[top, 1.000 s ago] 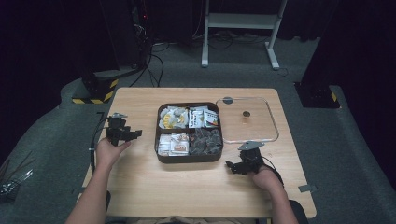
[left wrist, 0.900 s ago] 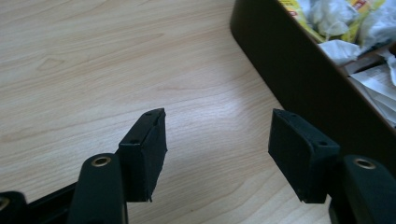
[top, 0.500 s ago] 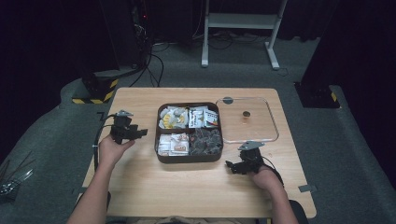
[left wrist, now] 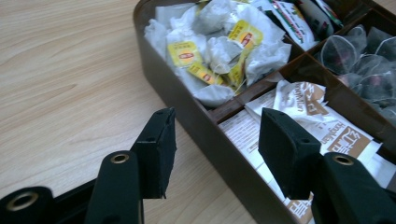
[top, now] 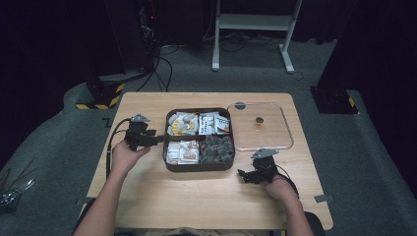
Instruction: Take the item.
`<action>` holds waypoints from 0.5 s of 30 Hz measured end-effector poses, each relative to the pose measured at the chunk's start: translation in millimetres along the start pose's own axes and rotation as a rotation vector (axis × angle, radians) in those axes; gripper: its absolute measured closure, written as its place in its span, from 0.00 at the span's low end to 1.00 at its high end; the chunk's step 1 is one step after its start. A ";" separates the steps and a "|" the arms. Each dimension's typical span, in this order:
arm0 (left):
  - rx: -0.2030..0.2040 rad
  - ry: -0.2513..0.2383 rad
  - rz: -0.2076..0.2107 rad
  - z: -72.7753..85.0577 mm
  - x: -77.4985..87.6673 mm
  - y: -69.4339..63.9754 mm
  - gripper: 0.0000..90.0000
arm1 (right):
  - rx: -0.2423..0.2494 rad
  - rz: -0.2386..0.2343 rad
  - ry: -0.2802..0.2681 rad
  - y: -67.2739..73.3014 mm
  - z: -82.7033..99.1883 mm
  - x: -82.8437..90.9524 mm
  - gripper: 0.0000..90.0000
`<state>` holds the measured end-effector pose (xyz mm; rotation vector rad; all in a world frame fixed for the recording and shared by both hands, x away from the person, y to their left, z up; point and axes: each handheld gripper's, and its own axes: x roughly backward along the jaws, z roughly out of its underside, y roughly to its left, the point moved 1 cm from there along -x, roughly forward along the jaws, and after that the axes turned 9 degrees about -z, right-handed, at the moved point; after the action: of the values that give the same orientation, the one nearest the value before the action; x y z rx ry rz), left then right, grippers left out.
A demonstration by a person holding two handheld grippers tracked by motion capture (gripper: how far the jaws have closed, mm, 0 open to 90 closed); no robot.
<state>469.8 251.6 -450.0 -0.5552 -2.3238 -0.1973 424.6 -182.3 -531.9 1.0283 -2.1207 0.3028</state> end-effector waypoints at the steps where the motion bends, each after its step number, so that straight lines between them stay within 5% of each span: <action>1: -0.005 -0.002 0.004 -0.8 -0.5 -1.3 0.52 | 0.000 0.001 0.000 0.0 0.1 0.1 0.09; 15: -0.043 -0.006 0.042 -10.8 -10.1 -17.4 0.52 | -0.016 0.010 0.000 2.2 1.8 1.6 0.09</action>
<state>475.3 229.5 -448.9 -0.6259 -2.3166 -0.2263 421.3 -182.7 -531.7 1.0085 -2.1260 0.2903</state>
